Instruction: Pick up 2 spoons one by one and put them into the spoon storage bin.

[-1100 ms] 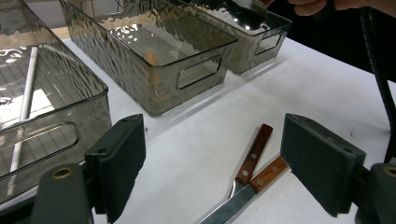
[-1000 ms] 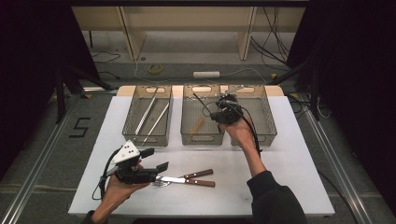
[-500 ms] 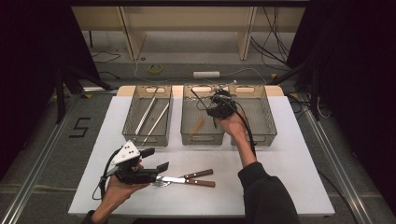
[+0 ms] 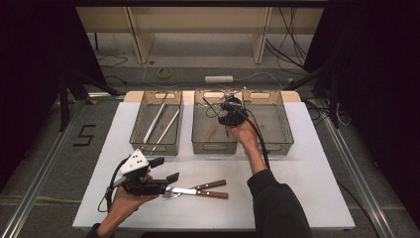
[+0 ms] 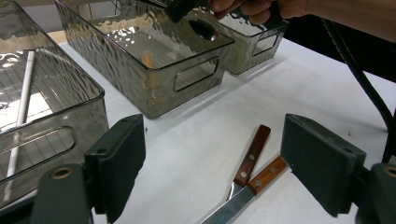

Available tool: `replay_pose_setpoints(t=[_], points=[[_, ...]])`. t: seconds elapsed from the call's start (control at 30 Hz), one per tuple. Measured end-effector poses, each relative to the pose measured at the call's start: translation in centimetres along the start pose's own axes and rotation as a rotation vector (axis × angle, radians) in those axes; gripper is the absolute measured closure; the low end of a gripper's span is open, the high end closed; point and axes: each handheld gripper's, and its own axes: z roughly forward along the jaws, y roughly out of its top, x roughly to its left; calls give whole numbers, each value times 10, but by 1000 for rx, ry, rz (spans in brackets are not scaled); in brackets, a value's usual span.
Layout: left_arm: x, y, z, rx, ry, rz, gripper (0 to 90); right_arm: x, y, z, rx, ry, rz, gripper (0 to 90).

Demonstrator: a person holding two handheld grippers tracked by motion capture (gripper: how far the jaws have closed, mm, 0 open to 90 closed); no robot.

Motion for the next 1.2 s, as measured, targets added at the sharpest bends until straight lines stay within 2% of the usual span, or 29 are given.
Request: replay_pose_setpoints(t=[0.2, 0.4, 0.53, 0.67, 0.87, 0.97, 1.03, 1.1, 1.2], points=[[-1, 0, 1, 5, -4, 2, 217, 1, 0, 3, -9, 0, -4, 849], [0, -1, 1, 8, -5, -1, 217, -1, 0, -5, -29, 33, 17, 687], [0, 0, 0, 10, -4, -2, 216, 2, -5, -19, -44, 80, -4, 584], [0, -1, 1, 12, -4, -1, 216, 11, -14, -36, -68, 142, -60, 496], [0, 0, 2, 18, -4, 0, 216, 29, -36, -59, -64, 222, -161, 410], [1, 0, 2, 15, -5, -9, 216, 35, -47, -65, -46, 263, -183, 406], [2, 0, 2, 16, -1, -4, 215, 39, -53, -69, -37, 270, -202, 387], [2, 0, 1, 5, -2, -21, 216, 42, -60, -72, -37, 278, -216, 369], [3, 0, 1, 9, 1, -22, 215, 48, -69, -76, -34, 303, -235, 355]])
